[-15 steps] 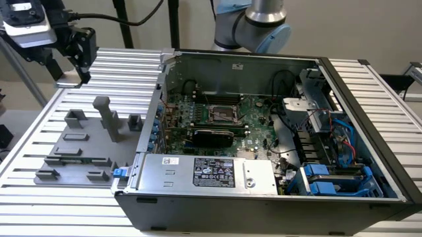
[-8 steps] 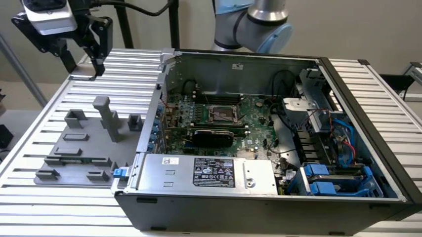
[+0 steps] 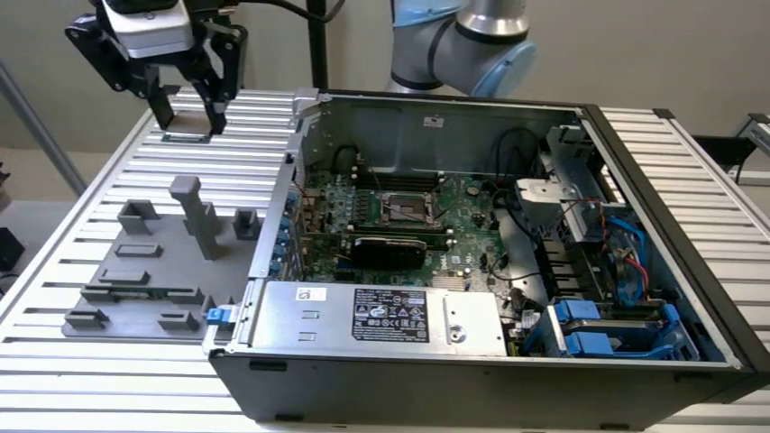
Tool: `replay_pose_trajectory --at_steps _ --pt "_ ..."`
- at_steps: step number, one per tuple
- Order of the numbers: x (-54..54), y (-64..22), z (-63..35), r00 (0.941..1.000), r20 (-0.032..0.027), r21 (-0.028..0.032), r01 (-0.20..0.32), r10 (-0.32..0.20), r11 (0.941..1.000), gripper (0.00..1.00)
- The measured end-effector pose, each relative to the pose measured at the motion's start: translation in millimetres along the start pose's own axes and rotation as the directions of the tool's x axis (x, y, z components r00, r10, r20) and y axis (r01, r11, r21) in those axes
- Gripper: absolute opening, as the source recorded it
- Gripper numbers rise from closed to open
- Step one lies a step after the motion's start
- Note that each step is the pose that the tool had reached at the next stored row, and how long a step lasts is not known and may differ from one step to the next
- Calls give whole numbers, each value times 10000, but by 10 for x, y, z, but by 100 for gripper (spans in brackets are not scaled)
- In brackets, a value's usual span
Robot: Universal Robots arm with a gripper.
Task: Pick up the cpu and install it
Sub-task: 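Pick up the cpu and move it towards the insertion slot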
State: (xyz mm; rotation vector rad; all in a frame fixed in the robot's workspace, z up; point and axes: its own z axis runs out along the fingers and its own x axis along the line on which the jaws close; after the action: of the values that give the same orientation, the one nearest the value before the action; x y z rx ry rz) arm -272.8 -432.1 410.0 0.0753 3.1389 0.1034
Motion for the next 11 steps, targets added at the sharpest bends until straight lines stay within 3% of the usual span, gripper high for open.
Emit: replay_pose_trajectory --at_steps 11 --pt "-500 36 2 10000 -1 -22 0 0 10000 55"
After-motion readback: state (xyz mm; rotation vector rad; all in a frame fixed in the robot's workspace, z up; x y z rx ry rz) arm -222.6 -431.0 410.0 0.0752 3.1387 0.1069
